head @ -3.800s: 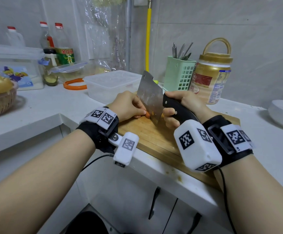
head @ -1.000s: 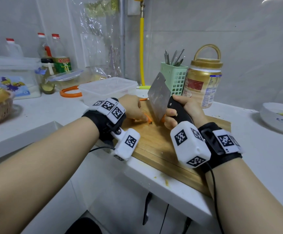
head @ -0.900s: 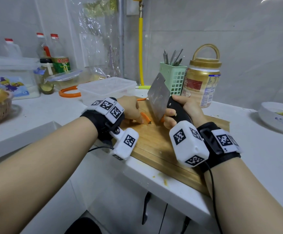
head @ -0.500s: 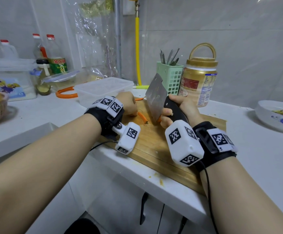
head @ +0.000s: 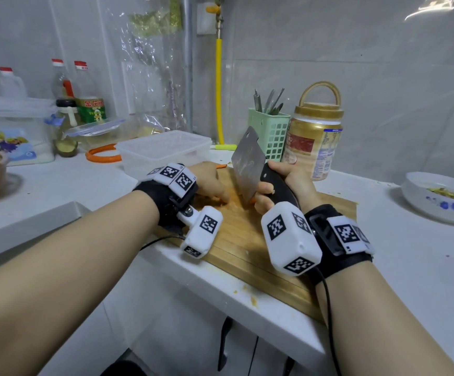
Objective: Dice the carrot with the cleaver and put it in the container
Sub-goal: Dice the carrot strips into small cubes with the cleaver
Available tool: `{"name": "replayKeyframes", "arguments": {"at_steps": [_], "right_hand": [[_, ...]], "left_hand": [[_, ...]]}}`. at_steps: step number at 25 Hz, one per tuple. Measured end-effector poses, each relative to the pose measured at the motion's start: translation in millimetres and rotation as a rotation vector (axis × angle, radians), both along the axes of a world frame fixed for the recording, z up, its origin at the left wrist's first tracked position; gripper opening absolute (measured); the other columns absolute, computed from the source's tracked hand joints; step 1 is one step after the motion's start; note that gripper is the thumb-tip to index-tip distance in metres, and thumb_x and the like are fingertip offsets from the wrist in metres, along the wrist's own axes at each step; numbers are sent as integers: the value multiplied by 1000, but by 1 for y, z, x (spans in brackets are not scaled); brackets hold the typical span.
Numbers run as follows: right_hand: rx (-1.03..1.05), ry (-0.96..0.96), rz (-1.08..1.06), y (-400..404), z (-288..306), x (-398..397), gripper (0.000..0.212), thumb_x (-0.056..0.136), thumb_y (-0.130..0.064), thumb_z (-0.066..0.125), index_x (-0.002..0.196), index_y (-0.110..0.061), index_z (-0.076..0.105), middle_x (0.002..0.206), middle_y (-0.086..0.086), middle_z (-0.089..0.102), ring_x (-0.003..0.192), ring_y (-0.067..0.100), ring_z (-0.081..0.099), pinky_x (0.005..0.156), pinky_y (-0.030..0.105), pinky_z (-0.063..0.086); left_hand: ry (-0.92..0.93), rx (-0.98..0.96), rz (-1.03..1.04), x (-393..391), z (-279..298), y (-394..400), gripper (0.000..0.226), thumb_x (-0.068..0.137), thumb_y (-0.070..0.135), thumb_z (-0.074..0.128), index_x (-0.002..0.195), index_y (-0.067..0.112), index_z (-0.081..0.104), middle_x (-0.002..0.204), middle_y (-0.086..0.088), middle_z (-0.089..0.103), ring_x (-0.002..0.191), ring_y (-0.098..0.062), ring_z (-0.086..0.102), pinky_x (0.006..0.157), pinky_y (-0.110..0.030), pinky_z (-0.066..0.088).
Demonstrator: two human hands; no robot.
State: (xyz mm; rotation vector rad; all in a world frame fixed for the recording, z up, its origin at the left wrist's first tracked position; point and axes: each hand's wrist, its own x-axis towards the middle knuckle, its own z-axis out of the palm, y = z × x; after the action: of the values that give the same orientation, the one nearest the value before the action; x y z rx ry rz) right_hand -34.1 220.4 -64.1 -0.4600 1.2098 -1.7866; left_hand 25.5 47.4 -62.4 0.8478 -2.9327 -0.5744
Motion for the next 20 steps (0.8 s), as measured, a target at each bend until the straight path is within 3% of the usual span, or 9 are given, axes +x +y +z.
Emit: {"name": "replayKeyframes", "arguments": {"at_steps": [2,5,7,10,13,17,20], "right_hand": [[4,4,1,0,0,1,24,99,-35,38,90,-14,46,45,3,37,31,18,33,38,16,28],[9,11,-1,0,0,3,22,98,-35,39,93,-14,44,45,3,37,29,19,33,37,16,29],[14,34,-3,0,0,4,23,99,-35,40,91,-15,46,44,2,37,29,18,32,38,15,28],[16,44,-6,0,0,7,22,98,-34,40,91,-15,47,45,1,37,30,18,32,40,16,27],[19,33,-25,0,2,7,22,97,-32,39,89,-12,45,45,2,36,29,18,33,39,15,30],[52,41,3,0,2,9,24,97,-31,36,83,-12,41,45,3,36,29,19,32,37,18,30],[64,63,-11,-2,1,7,24,97,-30,36,83,-11,41,44,3,36,28,19,33,40,17,29]], "left_hand": [[11,2,-55,7,-2,-4,21,78,29,77,80,12,65,75,-2,61,72,-16,54,64,-27,43],[105,34,-153,17,-4,-9,9,80,21,77,86,17,71,74,9,64,76,-9,56,73,-22,44],[152,86,-200,22,-7,-13,7,80,19,78,84,19,72,75,11,64,76,-6,57,72,-18,44],[192,189,-225,27,-10,-22,11,77,21,82,83,24,72,83,6,68,89,-10,61,85,-24,47],[226,353,-223,34,-13,-29,15,77,12,80,90,14,72,81,14,68,77,3,58,75,-9,45],[357,369,-245,40,-29,-38,7,78,7,78,82,8,74,63,22,66,101,12,55,79,3,38],[407,362,-262,40,-35,-39,5,78,8,78,80,11,74,72,28,67,83,22,55,74,4,37]]}}
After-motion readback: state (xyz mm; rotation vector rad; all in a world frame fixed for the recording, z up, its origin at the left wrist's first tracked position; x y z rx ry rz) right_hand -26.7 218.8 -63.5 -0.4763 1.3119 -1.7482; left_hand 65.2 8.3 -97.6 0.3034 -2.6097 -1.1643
